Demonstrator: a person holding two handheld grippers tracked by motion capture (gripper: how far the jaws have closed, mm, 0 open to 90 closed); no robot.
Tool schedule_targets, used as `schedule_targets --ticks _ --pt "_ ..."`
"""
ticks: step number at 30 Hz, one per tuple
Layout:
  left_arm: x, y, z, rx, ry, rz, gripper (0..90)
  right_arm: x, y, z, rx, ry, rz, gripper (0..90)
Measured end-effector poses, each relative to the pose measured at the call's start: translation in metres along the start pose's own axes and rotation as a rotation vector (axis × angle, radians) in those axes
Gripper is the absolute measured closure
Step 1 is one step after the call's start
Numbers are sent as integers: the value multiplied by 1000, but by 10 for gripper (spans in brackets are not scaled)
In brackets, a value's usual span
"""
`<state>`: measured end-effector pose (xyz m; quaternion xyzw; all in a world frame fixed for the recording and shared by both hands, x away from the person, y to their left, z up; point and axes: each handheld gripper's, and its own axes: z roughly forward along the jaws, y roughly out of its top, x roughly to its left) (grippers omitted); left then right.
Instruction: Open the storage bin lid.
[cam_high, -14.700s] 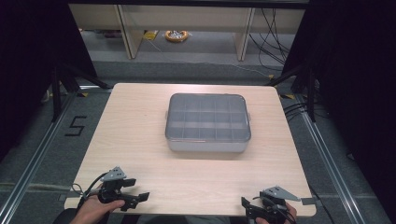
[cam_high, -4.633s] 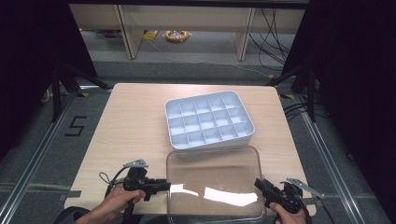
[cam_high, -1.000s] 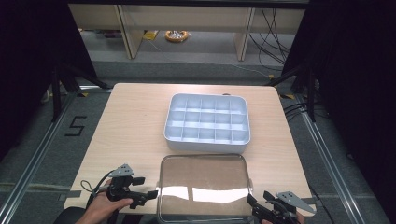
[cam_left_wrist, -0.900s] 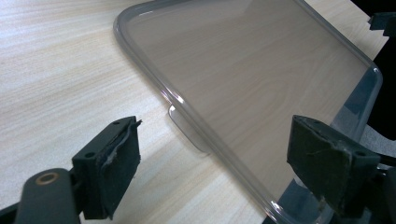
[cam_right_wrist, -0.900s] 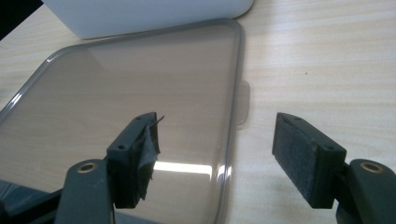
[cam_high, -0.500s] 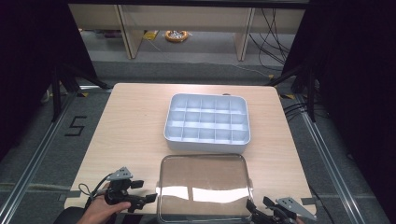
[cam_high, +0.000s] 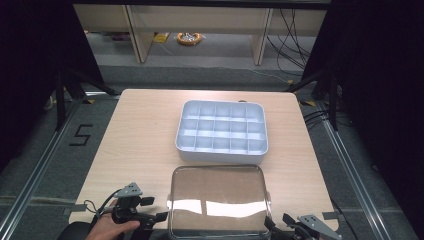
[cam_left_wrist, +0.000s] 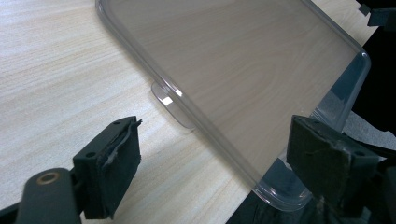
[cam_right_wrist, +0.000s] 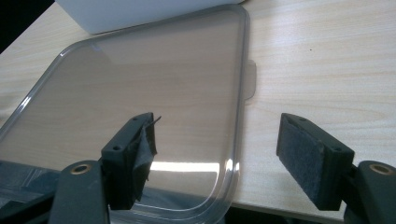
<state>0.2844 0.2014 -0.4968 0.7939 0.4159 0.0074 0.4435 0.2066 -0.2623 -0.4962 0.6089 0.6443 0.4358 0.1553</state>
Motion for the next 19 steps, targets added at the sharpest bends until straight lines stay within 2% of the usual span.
schedule_targets --ticks 3,4,5,6,8,10,19 --pt "1 0 0 2 2 5 171 -1 0 0 -3 14 3 291" --pt "1 0 0 0 3 6 171 4 -1 -1 15 13 62 291" --pt "4 1 1 -9 -20 25 171 4 -1 -1 16 20 70 290" --pt "3 0 1 -7 -19 10 171 4 -1 -2 14 25 73 290" --pt "2 0 1 -8 -18 11 172 0 -1 0 3 14 29 287" --pt "3 0 1 2 -23 15 172 -2 0 1 -1 15 5 287" --pt "2 0 1 0 -19 6 173 -2 0 1 -5 13 5 287"
